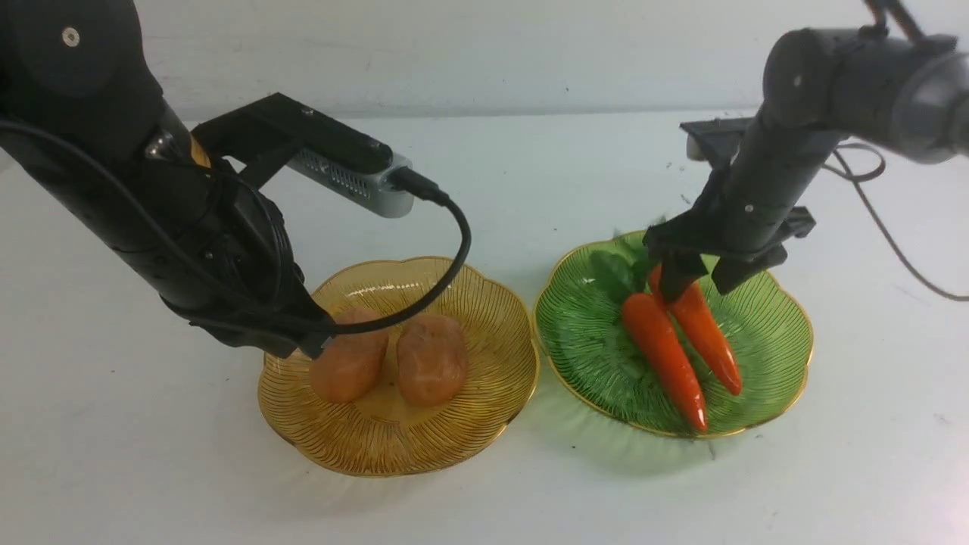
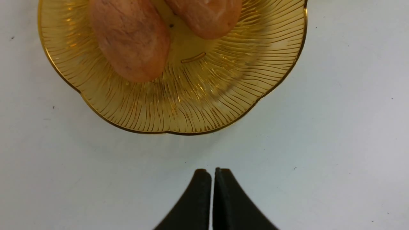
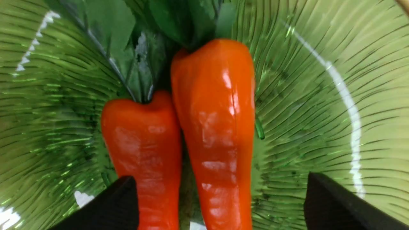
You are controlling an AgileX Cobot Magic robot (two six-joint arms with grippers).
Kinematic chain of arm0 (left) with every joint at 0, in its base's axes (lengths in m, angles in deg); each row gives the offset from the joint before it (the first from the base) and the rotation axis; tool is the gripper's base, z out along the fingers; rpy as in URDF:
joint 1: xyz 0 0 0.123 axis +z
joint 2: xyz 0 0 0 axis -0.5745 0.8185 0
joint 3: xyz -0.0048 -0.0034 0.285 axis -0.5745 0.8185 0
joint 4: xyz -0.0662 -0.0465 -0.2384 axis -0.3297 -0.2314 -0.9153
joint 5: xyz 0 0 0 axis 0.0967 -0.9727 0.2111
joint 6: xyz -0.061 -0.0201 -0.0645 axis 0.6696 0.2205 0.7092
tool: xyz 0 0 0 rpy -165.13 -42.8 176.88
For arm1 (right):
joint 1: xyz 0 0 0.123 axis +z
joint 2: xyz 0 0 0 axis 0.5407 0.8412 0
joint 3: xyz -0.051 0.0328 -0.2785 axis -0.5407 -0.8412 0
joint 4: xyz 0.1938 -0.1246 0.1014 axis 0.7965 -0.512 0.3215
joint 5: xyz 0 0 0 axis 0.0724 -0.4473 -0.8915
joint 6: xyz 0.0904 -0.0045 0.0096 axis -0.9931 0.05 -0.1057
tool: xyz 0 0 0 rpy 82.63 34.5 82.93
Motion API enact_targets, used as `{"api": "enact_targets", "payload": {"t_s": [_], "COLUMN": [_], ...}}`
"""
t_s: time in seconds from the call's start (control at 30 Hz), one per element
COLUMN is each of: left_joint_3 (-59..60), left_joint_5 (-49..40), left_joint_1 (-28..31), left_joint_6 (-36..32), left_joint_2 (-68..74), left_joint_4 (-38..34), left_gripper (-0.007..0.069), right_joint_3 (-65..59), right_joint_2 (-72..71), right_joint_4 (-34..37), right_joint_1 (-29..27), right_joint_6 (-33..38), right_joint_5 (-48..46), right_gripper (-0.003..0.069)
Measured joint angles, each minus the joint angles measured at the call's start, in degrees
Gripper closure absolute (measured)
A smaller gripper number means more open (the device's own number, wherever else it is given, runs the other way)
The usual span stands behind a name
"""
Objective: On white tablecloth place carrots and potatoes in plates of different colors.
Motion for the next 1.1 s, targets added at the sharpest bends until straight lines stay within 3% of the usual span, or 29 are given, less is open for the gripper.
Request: {"api": "enact_targets", "payload": {"t_s": [0.13, 0.23, 0.47, 0.73, 0.9, 1.1], "left_joint_3": [0.0, 0.0, 0.0, 0.0, 0.0, 0.0], "left_joint_5": [0.0, 0.0, 0.0, 0.0, 0.0, 0.0], "left_joint_1": [0.0, 0.0, 0.0, 0.0, 0.0, 0.0], "left_joint_6": [0.0, 0.0, -0.1, -0.1, -0.4, -0.4], "left_joint_2": [0.0, 0.0, 0.0, 0.0, 0.0, 0.0], "left_joint_4": [0.1, 0.4, 1.8, 1.9, 1.9, 1.9], "left_gripper": [0.0627, 0.0627, 0.0627, 0.0627, 0.0627, 0.0627], "right_joint_3": [0.2, 0.2, -2.1, -11.8, -20.4, -36.1], "right_joint_2": [-2.7, -6.4, -17.2, -35.5, -49.0, -71.0], "right_joint_4": [0.0, 1.5, 4.7, 1.6, -1.3, -2.0], "right_joint_1": [0.0, 0.0, 0.0, 0.0, 0.0, 0.0], "right_joint_6": [-1.2, -2.4, -1.4, 0.9, 1.3, 0.9], "right_joint_5": [-0.1, -0.2, -0.4, -1.0, -1.4, 2.5], "right_gripper": [0.0019, 0.0077, 0.0323, 0.0615, 0.0667, 0.0674]}}
